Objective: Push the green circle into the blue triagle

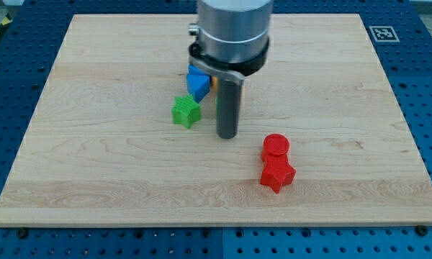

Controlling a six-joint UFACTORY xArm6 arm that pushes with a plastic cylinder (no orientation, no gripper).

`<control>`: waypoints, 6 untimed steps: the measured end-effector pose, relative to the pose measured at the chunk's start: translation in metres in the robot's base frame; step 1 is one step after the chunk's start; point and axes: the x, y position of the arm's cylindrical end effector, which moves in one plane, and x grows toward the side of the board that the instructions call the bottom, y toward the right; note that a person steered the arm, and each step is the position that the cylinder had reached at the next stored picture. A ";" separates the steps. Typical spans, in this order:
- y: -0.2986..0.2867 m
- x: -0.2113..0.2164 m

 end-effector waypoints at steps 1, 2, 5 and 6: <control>-0.032 0.009; -0.057 0.013; -0.073 -0.017; -0.073 -0.030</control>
